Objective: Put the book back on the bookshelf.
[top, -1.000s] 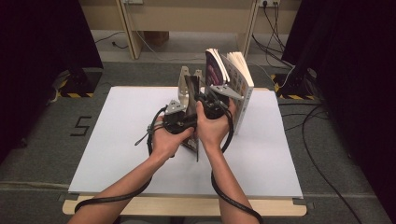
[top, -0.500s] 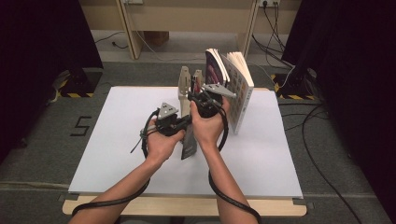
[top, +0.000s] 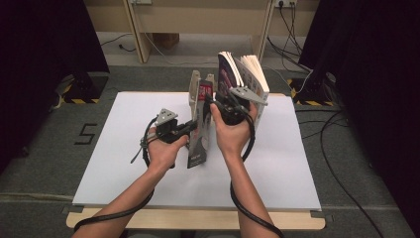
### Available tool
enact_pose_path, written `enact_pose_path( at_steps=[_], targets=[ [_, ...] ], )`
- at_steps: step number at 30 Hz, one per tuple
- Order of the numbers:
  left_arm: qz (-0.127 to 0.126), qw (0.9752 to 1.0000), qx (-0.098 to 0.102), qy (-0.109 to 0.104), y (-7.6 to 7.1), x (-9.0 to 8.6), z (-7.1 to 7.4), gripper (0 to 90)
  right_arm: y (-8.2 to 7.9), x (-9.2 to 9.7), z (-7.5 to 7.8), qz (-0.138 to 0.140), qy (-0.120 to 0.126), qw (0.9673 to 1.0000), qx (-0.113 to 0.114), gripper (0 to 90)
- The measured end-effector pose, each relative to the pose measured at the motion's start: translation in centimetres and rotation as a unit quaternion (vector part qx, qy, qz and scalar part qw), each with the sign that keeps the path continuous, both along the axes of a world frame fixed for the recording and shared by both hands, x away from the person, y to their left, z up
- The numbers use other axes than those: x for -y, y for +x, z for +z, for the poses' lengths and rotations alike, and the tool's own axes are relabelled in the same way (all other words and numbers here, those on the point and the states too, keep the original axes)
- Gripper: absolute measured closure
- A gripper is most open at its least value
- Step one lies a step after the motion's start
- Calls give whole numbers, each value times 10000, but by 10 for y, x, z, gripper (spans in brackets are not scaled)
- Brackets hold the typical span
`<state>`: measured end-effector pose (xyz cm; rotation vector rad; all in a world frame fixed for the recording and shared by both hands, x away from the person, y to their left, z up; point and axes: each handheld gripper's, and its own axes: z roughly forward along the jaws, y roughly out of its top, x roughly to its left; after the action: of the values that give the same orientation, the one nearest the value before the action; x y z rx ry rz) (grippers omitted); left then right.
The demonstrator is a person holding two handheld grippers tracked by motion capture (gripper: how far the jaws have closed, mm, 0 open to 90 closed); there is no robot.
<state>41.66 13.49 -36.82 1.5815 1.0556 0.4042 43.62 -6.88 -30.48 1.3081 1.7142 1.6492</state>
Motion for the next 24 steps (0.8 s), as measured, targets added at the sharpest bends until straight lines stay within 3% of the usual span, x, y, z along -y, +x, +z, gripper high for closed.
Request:
enact_pose_path(
  at_steps=[3, 12, 24],
  targets=[
    [-18, 9999, 65, -104, 3, -8, 0, 872, -6, 17, -6, -130, -17, 9999, -79, 581],
    [-9, 9998, 197, -105, 1, -17, 7, 874, -27, 66, -40, -397, -73, 9984, -404, 589],
    [167, 9984, 524, -120, 9, -21, 27, 874, -51, 102, -75, -595, -115, 9950, -796, 599]
  ],
)
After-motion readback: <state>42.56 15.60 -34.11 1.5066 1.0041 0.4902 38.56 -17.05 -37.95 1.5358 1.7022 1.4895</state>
